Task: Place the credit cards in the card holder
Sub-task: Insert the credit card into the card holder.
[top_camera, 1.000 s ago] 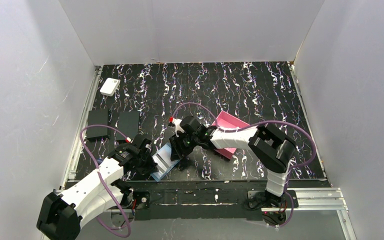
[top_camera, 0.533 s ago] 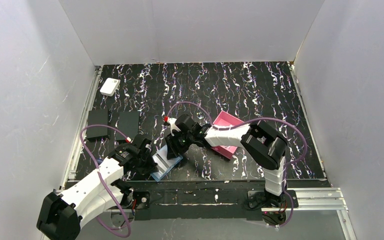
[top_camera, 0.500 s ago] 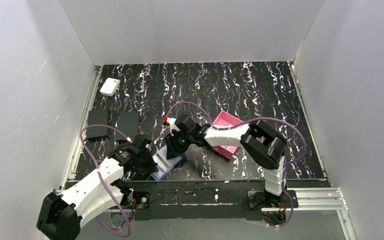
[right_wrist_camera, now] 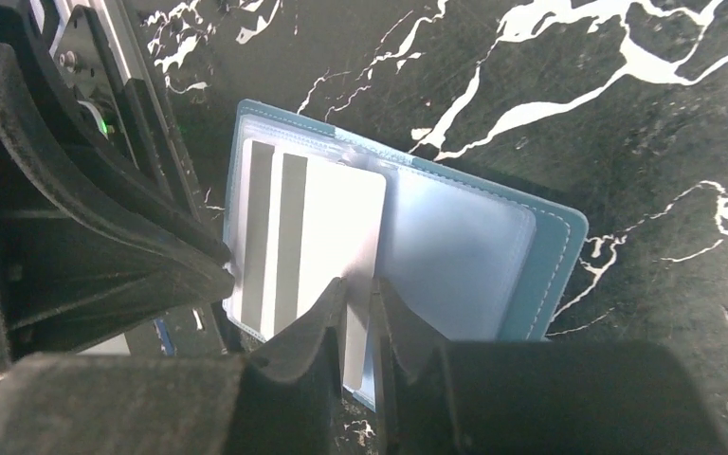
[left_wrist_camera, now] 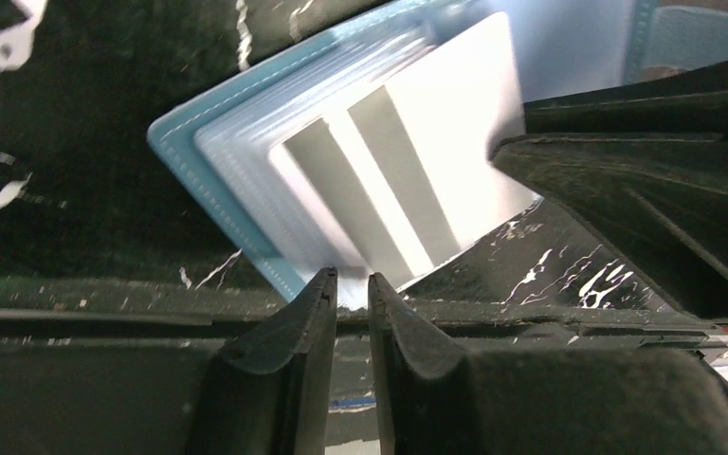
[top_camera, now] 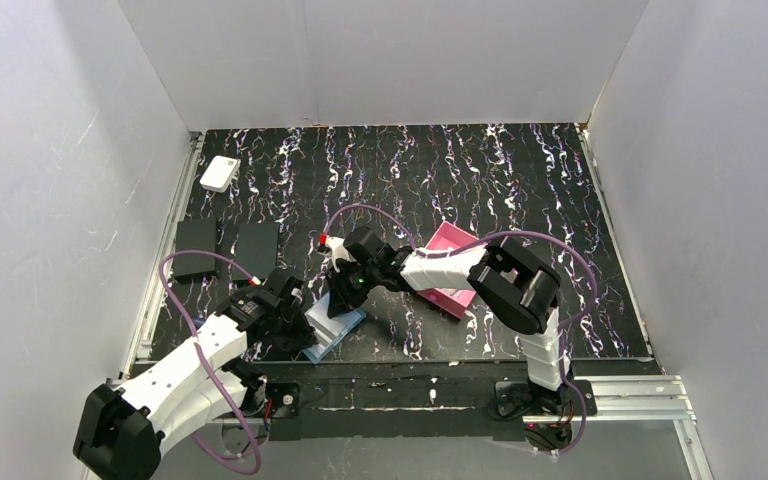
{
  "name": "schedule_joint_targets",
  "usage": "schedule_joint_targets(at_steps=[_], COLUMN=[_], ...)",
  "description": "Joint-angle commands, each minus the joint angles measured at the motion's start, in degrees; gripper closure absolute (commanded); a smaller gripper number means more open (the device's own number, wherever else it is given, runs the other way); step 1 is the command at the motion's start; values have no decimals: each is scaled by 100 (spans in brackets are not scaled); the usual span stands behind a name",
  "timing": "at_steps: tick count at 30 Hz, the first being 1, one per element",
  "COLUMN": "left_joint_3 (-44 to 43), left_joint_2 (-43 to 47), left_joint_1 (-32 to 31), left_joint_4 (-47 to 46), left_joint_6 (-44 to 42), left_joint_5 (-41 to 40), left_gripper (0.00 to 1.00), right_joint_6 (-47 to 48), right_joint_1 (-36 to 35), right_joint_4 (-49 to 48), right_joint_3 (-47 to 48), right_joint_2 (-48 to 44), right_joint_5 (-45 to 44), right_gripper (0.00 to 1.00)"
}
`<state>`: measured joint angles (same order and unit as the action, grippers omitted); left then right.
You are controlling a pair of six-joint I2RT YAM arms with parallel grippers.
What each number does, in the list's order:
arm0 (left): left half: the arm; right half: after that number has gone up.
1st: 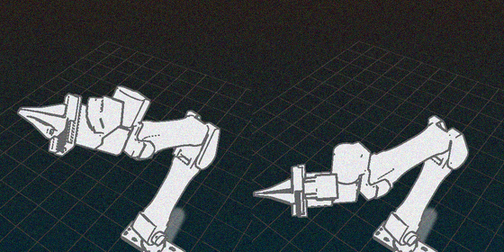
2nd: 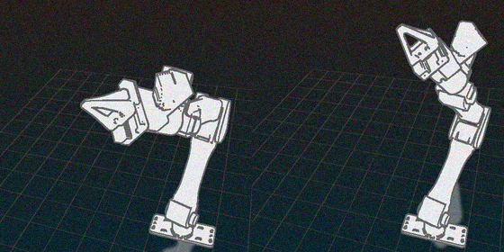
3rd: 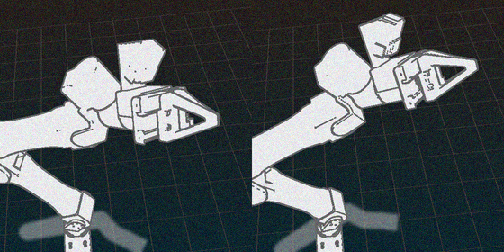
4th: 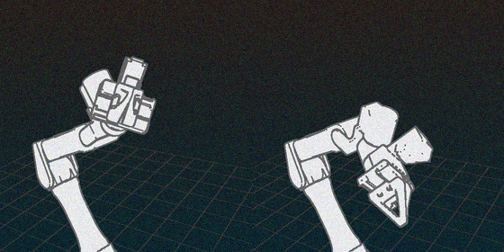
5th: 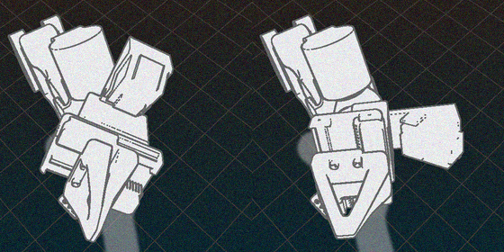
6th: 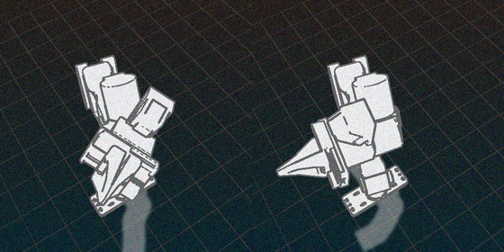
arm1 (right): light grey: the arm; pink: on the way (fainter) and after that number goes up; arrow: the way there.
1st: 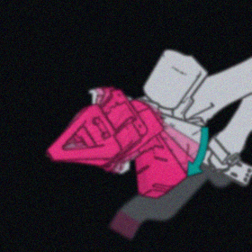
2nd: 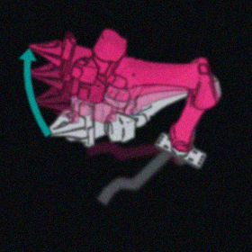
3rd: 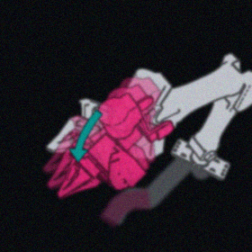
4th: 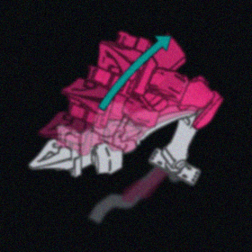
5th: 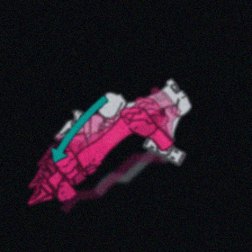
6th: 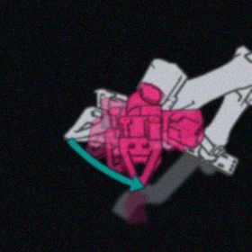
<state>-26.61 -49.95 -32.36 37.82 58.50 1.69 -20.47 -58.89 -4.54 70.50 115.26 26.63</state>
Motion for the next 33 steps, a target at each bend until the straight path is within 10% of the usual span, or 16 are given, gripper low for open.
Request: schedule_joint_targets(at_steps=[1, 11, 33], left_joint_3=[-342, -221, 121], left_joint_2=[184, 252, -474], left_joint_1=[1, 96, 125], left_joint_4=[1032, 1529, 506], left_joint_6=[380, 931, 516], left_joint_5=[-195, -652, -675], left_gripper=[81, 99, 100], right_joint_6=[130, -279, -1293], right_joint_1=[-43, -43, -491], right_joint_4=[-45, -434, -1146], right_joint_3=[90, -111, -385], right_joint_2=[51, 30, -51], right_joint_5=[291, 350, 230], right_gripper=[79, 76, 79])
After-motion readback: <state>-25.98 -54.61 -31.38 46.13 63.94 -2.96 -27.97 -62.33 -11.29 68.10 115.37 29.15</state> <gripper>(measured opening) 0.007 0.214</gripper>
